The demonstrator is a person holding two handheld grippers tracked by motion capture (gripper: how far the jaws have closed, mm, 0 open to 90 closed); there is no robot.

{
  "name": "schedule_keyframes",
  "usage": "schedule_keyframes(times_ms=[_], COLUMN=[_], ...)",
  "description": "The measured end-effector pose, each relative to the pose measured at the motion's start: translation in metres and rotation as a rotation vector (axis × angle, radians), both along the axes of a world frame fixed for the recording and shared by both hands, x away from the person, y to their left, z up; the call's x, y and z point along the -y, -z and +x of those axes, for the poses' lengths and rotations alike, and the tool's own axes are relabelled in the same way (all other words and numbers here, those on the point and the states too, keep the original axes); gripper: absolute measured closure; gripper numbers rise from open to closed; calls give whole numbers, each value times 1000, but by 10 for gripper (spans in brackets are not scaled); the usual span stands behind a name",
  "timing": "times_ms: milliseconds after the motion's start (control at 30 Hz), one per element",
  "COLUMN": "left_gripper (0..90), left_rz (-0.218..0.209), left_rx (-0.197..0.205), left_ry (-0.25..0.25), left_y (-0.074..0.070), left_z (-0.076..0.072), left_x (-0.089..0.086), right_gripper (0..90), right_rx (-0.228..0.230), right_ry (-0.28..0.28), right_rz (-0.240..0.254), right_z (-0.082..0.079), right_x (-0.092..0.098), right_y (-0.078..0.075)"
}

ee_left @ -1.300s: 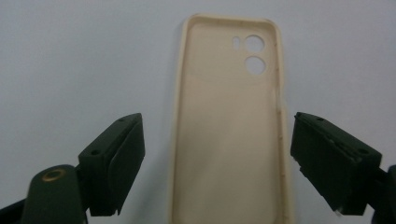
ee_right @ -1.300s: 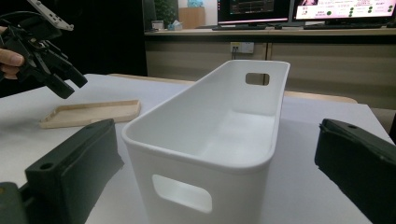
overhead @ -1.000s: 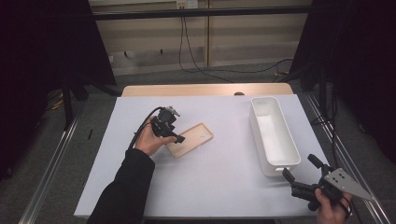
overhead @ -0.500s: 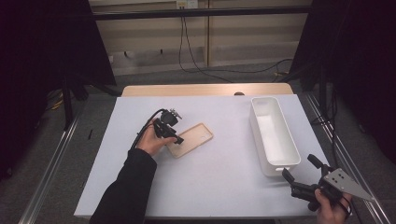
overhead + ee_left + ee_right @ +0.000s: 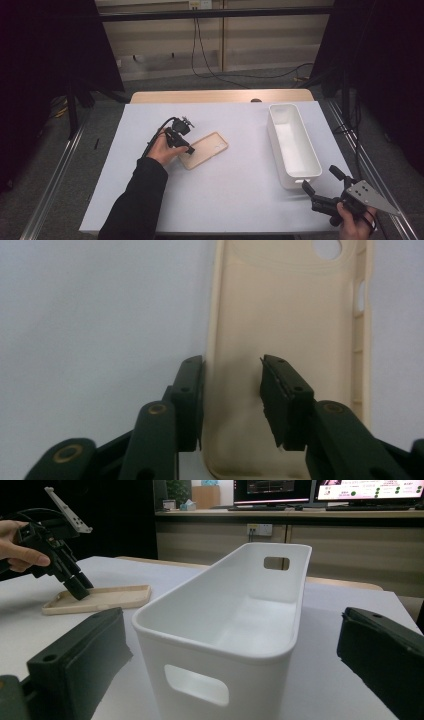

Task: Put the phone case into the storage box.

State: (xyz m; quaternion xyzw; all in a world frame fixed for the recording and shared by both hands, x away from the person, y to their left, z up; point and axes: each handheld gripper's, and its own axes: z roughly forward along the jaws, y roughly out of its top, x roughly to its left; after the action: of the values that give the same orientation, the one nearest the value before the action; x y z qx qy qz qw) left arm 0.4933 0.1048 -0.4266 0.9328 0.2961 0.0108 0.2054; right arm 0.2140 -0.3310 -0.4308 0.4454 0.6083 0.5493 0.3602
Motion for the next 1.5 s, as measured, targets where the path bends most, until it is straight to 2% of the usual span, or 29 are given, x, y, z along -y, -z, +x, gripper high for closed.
schedule_keyframes(times_ms=[167,200,300,533,600,833,967,1100,1200,1367,1500], left_gripper=[719,756,770,794,856,857,860,862,869,877,879], left_rz=[9,11,6,15,24,45,35,17,51,37,66], left_rx=[17,16,10,24,28,44,47,32,56,57,80], left_ry=[-6,-9,-16,-25,-23,-13,-11,-23,-11,-24,-6], left_y=[-1,-1,-1,-1,-1,-2,-1,-1,-2,-1,-2], left_z=[0,1,2,2,3,1,1,2,0,0,-2], left_x=[0,-1,-2,-1,-2,0,-1,-2,1,1,3], right_gripper=[0,0,0,0,0,0,0,0,0,0,0], right_rx=[1,0,3,2,3,2,2,1,2,3,1], right_ry=[2,0,0,1,2,0,1,1,1,-1,3], right_rz=[2,0,0,-1,0,-1,-1,1,1,-2,3], right_z=[0,0,0,0,0,0,0,0,0,0,0], right_x=[1,0,0,0,0,0,0,0,0,1,1], right_y=[0,0,0,0,0,0,0,0,0,0,0])
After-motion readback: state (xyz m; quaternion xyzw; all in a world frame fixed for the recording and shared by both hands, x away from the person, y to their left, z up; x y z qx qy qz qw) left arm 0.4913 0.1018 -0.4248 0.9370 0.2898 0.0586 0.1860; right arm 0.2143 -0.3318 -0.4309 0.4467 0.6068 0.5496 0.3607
